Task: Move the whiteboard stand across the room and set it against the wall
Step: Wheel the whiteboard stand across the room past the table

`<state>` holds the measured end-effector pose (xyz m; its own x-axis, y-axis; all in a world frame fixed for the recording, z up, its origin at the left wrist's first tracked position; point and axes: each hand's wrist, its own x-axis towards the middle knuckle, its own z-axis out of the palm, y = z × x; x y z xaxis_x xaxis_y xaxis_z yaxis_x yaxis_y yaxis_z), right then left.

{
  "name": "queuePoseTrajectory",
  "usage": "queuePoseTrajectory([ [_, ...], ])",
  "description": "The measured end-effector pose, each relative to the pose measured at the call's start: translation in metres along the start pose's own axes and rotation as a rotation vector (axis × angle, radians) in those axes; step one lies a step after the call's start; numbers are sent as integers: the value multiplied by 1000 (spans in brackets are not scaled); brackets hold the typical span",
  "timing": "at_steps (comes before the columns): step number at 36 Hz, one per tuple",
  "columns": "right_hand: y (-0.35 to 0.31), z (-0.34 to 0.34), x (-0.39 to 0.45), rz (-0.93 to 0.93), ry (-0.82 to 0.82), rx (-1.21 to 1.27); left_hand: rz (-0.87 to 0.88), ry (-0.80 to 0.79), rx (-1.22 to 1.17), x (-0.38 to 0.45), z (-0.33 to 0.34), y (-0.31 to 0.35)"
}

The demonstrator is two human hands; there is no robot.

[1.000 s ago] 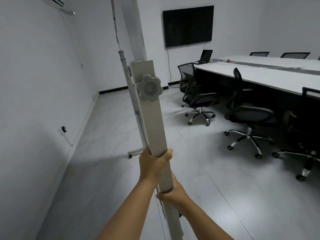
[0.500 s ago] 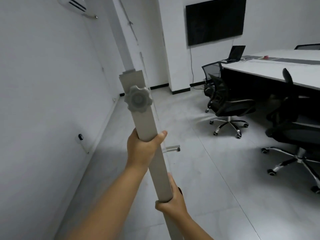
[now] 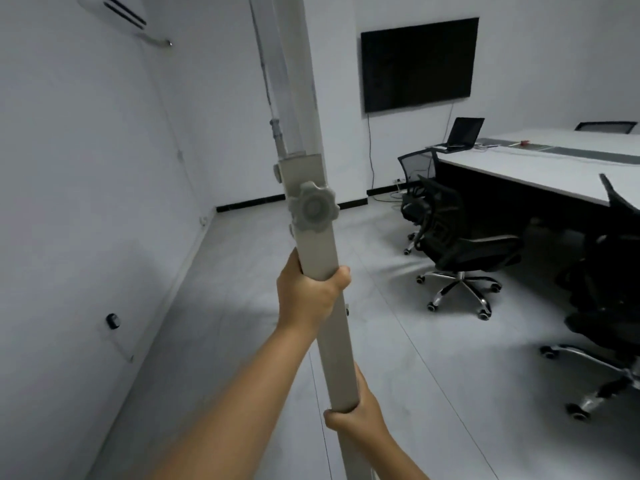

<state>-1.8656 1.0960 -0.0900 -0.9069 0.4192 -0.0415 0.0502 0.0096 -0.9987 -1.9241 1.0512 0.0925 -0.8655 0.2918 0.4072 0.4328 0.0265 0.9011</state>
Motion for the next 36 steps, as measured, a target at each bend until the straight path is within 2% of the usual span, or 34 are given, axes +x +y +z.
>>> queuePoseTrajectory([
  [14,-15,9,222,-14,57,-4,16,-30,-31,209,32,-91],
  [24,-9,7,386,-34,-20,-23,-20,-10,-10,348,60,-146],
  [36,-10,3,570,-44,-16,-7,-12,-34,-22,515,95,-219],
])
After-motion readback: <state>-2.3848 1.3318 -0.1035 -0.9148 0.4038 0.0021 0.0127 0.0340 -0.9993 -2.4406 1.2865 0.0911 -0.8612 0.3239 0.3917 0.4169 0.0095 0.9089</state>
